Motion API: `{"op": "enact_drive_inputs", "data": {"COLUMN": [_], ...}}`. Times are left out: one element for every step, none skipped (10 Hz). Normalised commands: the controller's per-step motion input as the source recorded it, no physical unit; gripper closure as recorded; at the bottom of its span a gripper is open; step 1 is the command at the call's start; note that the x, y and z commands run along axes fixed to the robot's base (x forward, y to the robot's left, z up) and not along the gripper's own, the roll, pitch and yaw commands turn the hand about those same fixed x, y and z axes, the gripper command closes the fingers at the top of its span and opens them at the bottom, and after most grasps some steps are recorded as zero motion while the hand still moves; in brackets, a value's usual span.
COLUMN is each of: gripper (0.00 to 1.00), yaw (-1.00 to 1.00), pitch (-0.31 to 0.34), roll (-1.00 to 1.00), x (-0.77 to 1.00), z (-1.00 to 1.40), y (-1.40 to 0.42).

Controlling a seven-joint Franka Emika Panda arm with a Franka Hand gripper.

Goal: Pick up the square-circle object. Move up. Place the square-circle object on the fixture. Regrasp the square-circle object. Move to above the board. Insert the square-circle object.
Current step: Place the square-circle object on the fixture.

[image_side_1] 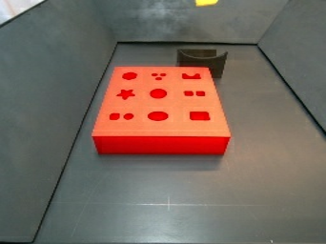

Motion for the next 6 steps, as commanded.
{"op": "enact_drive_inputs", "data": {"gripper": [1.0,1.0,1.0,1.0,1.0,1.0], "yaw": [0.75,0.49,0.28,0.07,-0.01,-0.08], "pitch": [0.573,0.602,0.584,0.514,0.463,0.379], "roll": [-1.0,-0.78,-0.59,-0.39,-0.33,-0.25], "x": [-0.04,0.03,0.08,0.09,0.09,0.09], "z": [-0.01,-0.01,-0.01,-0.01,0.0,-0.01], "y": [0.02,0.03,0.03,0.03,0.03,0.04]}}
